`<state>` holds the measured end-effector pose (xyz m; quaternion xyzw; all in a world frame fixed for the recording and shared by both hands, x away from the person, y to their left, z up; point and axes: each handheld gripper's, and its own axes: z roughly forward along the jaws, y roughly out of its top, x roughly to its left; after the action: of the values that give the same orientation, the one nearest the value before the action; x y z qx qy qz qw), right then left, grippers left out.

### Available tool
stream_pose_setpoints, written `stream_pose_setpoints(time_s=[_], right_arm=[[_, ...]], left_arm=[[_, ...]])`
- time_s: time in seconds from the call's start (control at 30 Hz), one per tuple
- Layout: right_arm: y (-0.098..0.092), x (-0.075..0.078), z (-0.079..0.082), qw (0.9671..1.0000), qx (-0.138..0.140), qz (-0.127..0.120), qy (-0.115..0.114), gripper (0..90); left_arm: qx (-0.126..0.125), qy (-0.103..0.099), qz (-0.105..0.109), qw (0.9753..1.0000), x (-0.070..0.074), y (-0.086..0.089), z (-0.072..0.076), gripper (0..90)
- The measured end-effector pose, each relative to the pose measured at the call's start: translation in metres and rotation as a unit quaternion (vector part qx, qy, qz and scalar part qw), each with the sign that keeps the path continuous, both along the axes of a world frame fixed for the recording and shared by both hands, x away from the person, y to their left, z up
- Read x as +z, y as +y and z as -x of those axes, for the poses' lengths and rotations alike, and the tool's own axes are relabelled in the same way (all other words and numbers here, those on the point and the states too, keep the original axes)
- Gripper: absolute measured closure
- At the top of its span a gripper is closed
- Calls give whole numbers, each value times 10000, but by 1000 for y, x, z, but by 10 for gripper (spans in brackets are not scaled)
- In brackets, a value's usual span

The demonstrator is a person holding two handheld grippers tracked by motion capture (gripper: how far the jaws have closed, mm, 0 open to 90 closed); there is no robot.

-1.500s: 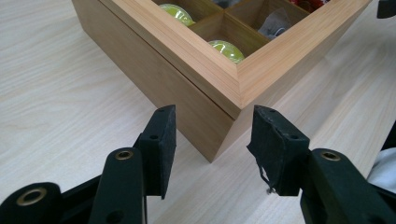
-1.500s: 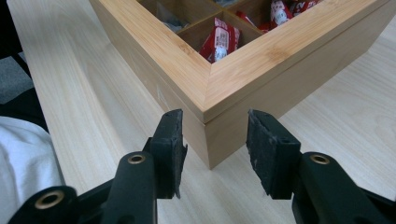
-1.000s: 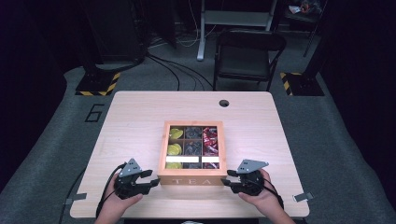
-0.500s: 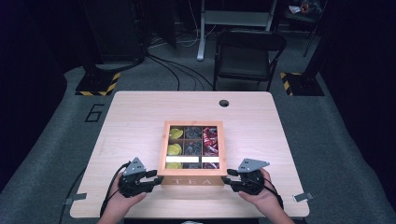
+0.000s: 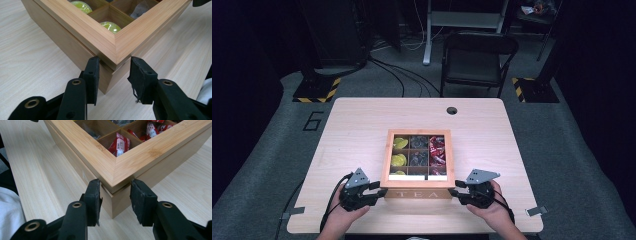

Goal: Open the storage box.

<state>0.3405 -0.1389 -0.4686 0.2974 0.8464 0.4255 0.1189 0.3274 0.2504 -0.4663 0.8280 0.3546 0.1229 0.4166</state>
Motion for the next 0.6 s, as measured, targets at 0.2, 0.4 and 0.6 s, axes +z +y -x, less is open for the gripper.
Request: stream_pose_setpoints(time_s=[0.2,0.4,0.6], right_arm=[[0,2,0,10000,-21,-35,31,596],[-1,8,-2,9999,-29,-147,81,594],[-2,15,-6,9992,-45,-311,227,593]], left_arm=[[-6,6,5,10000,3,1,-1,601],[-24,-9,23,10000,10,0,-1,601],[-36,-42,-14,10000,18,0,-4,598]])
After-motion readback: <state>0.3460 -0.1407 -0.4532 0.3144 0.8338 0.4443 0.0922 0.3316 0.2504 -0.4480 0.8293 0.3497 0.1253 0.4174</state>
